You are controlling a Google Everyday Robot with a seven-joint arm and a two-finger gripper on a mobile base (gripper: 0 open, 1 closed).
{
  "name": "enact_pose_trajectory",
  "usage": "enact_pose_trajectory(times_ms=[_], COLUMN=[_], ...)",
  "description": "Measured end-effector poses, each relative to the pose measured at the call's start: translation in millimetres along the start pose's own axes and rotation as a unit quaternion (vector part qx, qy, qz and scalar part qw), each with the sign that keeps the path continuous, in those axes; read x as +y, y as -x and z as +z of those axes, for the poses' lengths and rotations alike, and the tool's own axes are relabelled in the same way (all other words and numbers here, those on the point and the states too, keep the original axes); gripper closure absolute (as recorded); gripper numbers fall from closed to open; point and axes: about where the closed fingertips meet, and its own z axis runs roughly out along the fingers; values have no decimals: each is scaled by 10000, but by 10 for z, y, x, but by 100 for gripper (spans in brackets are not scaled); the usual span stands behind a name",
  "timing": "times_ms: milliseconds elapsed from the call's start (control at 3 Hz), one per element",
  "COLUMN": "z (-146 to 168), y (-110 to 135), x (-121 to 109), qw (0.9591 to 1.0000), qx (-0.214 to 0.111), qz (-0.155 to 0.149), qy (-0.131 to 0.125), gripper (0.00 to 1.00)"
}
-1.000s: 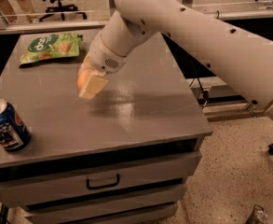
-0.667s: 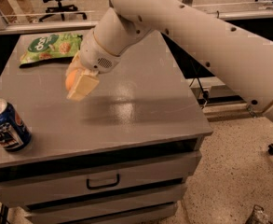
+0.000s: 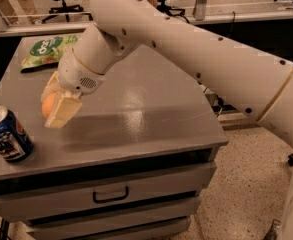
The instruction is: Move orange near pepsi can
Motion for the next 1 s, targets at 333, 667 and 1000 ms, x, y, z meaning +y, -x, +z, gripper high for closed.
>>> enact_pose_trajectory(times_ms=[333,667,1000], z=[0,76,240], y=[0,-1,3], x=[0,1,-17], qw=[10000,9999,9992], qx=[0,-88,-187], qz=[0,-113,-225], qy=[1,84,266], gripper=[100,100,100])
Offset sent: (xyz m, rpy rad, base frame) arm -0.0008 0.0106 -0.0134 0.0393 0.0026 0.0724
